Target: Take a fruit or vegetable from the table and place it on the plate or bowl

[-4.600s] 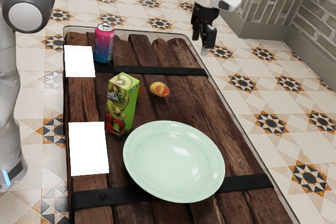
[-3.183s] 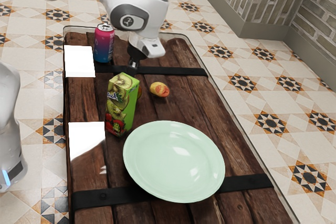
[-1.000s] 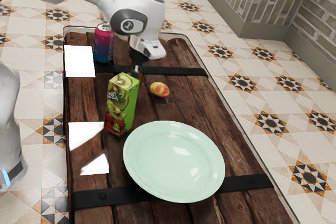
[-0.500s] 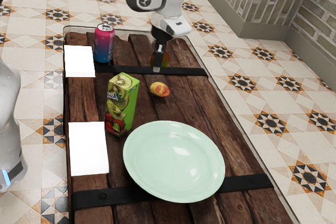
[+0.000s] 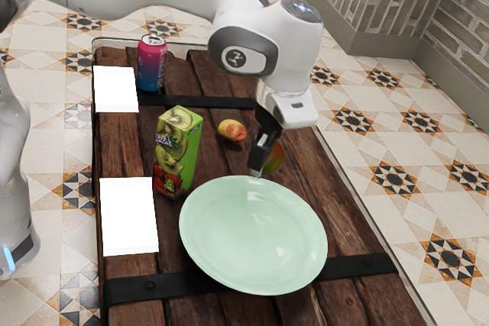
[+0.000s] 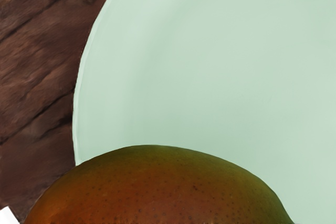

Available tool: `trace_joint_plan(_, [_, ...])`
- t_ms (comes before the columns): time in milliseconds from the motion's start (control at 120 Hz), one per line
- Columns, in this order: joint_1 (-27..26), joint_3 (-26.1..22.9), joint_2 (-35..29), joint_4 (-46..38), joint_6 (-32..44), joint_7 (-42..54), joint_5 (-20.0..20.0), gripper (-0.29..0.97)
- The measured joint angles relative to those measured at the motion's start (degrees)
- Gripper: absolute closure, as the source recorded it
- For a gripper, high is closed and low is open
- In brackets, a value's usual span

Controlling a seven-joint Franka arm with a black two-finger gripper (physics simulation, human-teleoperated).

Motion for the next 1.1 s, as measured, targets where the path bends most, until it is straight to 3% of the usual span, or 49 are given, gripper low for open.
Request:
trace_joint_plan(267, [-0.24, -6.21, 2.84, 0.85, 1.61, -2.4, -0.63, 0.2])
trace_joint_plan(533, [0.08, -6.68, 9.54, 1.97, 6.33, -4.2, -0.17, 0.2])
trace_joint_plan(800, [1.1, -6.65, 10.38, 3.13, 8.03, -5.29, -0.42, 0.05])
trace_joint_plan(1100, [0.5, -6.56, 10.84, 4.1, 8.19, -5.86, -0.87, 0.01])
